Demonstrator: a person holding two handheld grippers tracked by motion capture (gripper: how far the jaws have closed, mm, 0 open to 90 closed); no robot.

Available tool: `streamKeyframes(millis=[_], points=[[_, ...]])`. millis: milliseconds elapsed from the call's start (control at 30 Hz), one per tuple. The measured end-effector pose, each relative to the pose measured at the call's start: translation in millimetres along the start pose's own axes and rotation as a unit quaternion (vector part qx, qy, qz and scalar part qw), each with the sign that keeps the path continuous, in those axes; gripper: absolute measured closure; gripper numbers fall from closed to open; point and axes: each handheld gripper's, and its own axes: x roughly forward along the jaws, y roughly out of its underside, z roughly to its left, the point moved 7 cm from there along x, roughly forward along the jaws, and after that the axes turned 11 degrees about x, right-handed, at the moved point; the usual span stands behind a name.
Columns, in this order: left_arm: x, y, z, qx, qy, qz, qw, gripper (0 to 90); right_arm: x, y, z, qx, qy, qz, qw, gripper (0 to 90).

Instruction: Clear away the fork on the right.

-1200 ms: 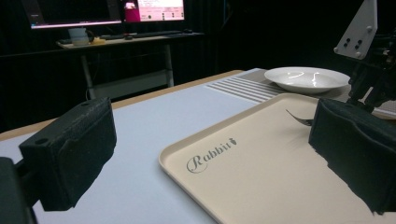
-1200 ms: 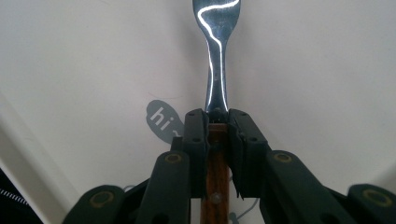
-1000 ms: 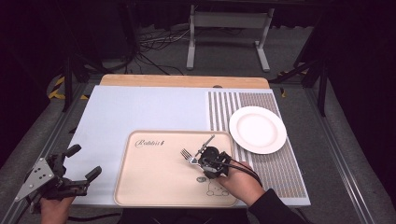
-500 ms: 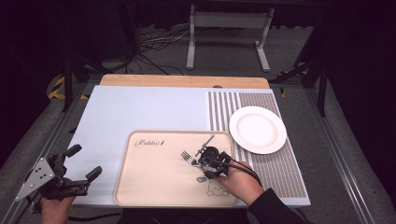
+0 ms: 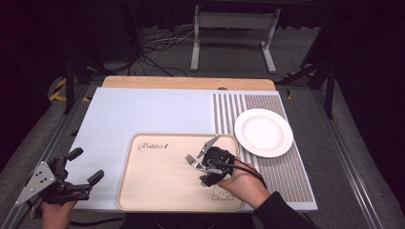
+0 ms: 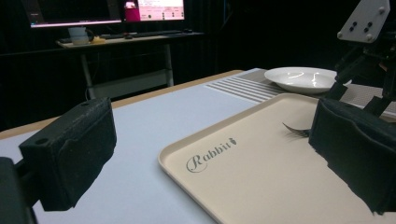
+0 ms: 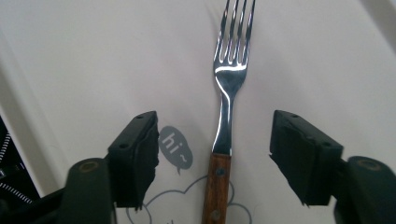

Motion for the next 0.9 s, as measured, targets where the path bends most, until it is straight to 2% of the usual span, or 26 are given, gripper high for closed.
streamKeyframes(millis=[67,133,200,333,367,433,567,667,900], points=[[0.0,0.0,0.0,-0.001,0.0,0.0,1.0,1.4,-1.8,-3.4,3.3,-0.013,-0.003,-0.006,0.9999,28.2],[0.0,0.1,0.0,0.0,0.0,0.0,1.0,1.4,-2.2,-5.2,5.1,-0.017,-0.008,-0.012,0.9998,28.2],[0.0,-0.1,-0.2,0.001,0.001,0.0,1.0,1.4,-2.4,-9.1,7.5,-0.023,-0.013,-0.02,0.9995,32.2],[-0.4,-0.3,0.0,0.001,0.0,0.0,1.0,1.4,1.8,-15.4,11.9,-0.032,-0.023,-0.021,0.999,75.2],[-0.4,-0.3,0.0,0.001,0.0,0.0,1.0,1.4,1.8,-15.4,11.9,-0.032,-0.023,-0.021,0.999,75.2],[-0.7,-0.3,0.0,0.001,0.001,0.001,1.0,1.4,5.2,-18.6,13.9,-0.036,-0.031,-0.027,0.9985,90.0],[-0.3,0.0,0.1,0.001,0.001,0.0,1.0,1.4,12.5,-23.7,15.3,-0.034,-0.046,-0.035,0.9977,90.0],[-0.3,0.0,0.0,0.002,0.001,0.001,1.0,1.4,19.7,-26.7,11.2,-0.025,-0.055,-0.034,0.9976,90.0],[-0.4,0.2,0.3,0.001,0.0,0.0,1.0,1.4,38.6,-27.7,2.7,-0.028,-0.051,-0.03,0.9979,90.0]])
